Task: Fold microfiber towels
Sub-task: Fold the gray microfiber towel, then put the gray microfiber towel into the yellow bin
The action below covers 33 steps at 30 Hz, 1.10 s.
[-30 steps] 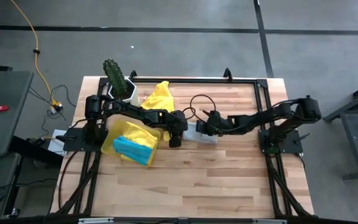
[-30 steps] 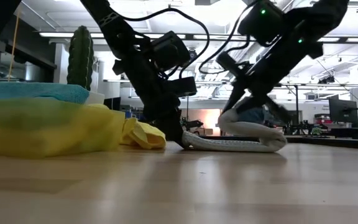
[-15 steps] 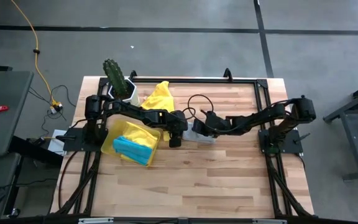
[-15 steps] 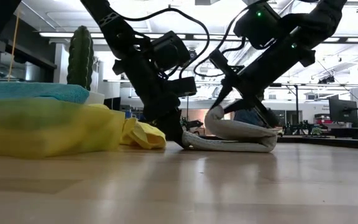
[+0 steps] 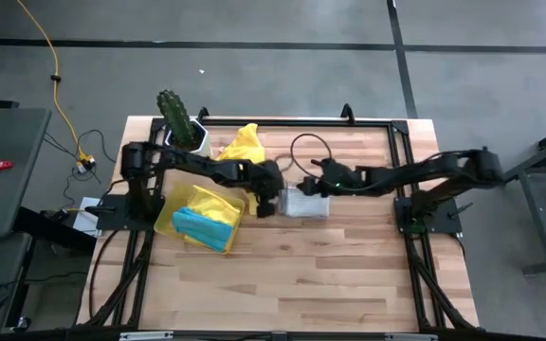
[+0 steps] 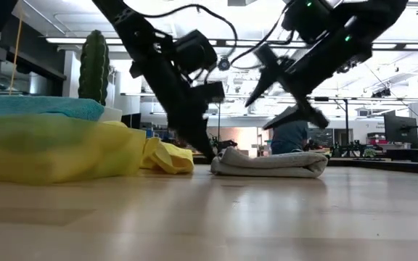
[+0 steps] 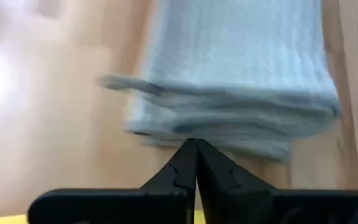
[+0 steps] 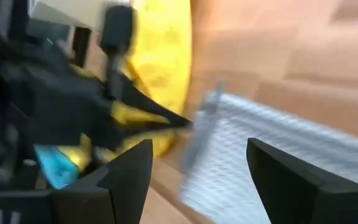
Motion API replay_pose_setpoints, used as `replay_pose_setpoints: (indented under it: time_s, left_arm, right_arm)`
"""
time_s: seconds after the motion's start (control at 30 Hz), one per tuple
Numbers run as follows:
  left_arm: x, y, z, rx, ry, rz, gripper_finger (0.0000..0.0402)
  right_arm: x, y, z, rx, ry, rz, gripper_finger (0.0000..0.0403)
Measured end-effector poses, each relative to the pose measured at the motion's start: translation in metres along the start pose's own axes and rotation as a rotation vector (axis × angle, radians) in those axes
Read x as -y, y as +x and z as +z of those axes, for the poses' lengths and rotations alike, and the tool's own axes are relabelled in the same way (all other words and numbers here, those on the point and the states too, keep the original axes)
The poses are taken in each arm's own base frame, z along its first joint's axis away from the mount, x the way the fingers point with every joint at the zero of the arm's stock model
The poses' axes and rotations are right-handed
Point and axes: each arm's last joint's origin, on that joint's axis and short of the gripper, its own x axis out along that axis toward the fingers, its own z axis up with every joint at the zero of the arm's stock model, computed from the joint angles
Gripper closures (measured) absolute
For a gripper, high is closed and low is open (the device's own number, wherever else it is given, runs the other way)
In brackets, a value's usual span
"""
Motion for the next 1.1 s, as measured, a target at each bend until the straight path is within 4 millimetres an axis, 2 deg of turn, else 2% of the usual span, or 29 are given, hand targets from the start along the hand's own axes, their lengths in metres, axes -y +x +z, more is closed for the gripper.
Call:
replay_pose_setpoints:
  time_s: [0.17, 0.3, 0.43, 0.67, 0.83, 1.1]
  left_arm:
    - [-0.018, -0.036, 0.009, 0.037, -0.039, 0.036, 0.0401]
    - [-0.023, -0.061, 0.021, 0.144, -0.045, 0.055, 0.0401]
    - [-0.02, -0.071, 0.03, 0.228, -0.067, 0.048, 0.0401]
    - [-0.012, -0.089, 0.043, 0.37, -0.101, -0.157, 0.0401]
    - [0.002, -0.088, 0.05, 0.4, -0.087, -0.194, 0.0401]
    - [0.032, -0.062, 0.062, 0.241, 0.11, -0.036, 0.0386]
  right_arm:
    - [0.01, -0.044, 0.007, -0.07, -0.157, -0.134, 0.0151]
    - [0.027, -0.067, 0.002, -0.207, -0.157, -0.249, 0.0151]
    - [0.047, -0.062, -0.009, -0.286, -0.057, -0.246, 0.0151]
    - [0.072, -0.048, -0.019, -0.19, 0.111, -0.139, 0.0151]
    - [0.077, -0.048, -0.02, -0.183, 0.06, -0.138, 0.0151]
    - [0.07, -0.068, -0.005, -0.077, -0.02, -0.04, 0.0151]
